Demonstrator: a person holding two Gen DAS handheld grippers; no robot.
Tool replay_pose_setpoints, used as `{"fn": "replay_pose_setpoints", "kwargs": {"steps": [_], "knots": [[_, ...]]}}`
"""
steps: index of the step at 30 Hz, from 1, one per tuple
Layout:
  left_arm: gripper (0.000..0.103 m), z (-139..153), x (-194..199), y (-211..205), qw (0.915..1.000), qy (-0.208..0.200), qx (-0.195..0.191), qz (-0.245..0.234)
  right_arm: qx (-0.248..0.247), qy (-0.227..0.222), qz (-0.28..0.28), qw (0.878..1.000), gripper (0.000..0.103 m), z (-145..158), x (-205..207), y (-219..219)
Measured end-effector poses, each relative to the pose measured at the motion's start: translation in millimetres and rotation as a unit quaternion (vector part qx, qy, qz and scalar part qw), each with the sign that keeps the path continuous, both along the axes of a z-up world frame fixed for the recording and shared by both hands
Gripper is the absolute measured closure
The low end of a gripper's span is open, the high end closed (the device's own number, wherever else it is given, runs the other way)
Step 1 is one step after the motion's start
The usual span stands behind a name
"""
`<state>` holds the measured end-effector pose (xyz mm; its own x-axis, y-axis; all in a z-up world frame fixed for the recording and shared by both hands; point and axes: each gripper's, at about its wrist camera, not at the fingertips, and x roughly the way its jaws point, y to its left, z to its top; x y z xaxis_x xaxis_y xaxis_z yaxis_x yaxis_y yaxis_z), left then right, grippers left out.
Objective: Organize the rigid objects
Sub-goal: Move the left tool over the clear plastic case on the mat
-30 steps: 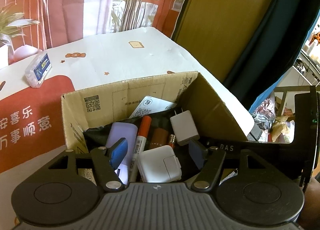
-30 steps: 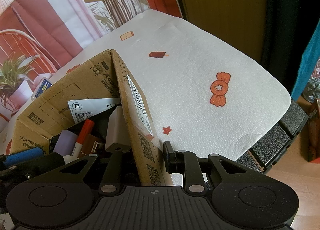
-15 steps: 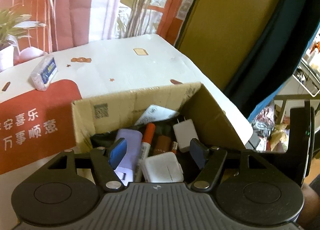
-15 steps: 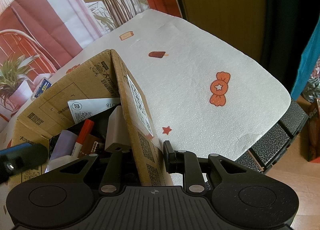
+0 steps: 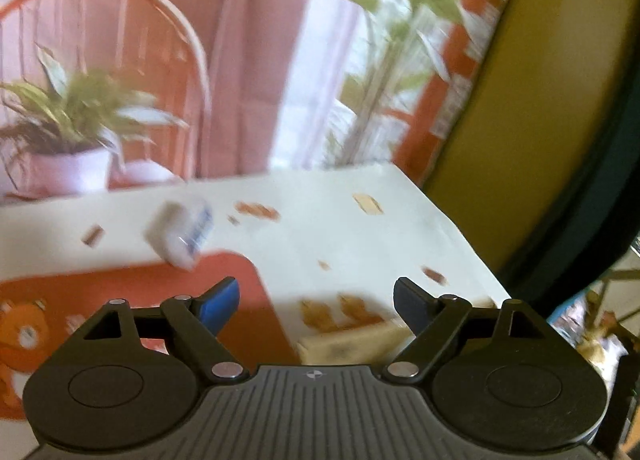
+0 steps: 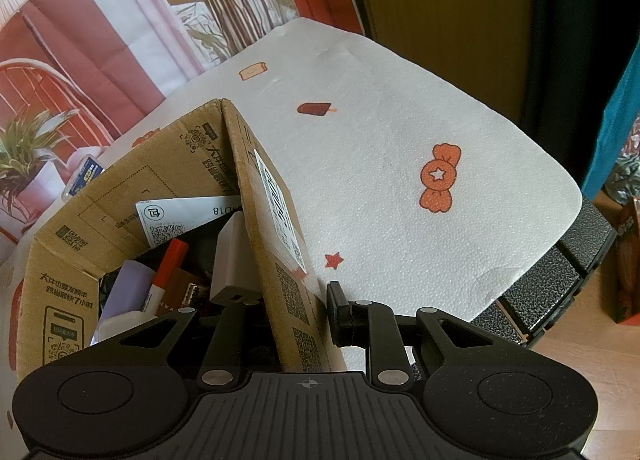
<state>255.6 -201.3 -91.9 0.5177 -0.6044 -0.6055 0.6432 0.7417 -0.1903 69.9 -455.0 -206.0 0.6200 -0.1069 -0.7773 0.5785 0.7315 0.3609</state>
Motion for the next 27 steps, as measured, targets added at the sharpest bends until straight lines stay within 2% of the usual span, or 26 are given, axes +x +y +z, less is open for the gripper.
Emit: {"fn": "replay_pose_setpoints", "kwargs": {"steps": [10,14,19,27], "knots": [[0.017,13,63,11,0.9968,-0.043,0.022,0.064,0.000,0.000,0.000,1.000,0.083,0,0,0],[0.017,8,93,5,0.9951,-0.042,0.027,0.085,0.000,0.000,0.000,1.000,0.083,0,1,0],[0.017,-17,134,-8,0.9940,-0.024,0.024,0.104,0.001,0.002,0.002,1.000,0.082,0,0,0],[0.017,-66,162,-32,0.9929,-0.011,0.073,0.093,0.002,0.007,0.007,1.000,0.082,-1,1,1]]}}
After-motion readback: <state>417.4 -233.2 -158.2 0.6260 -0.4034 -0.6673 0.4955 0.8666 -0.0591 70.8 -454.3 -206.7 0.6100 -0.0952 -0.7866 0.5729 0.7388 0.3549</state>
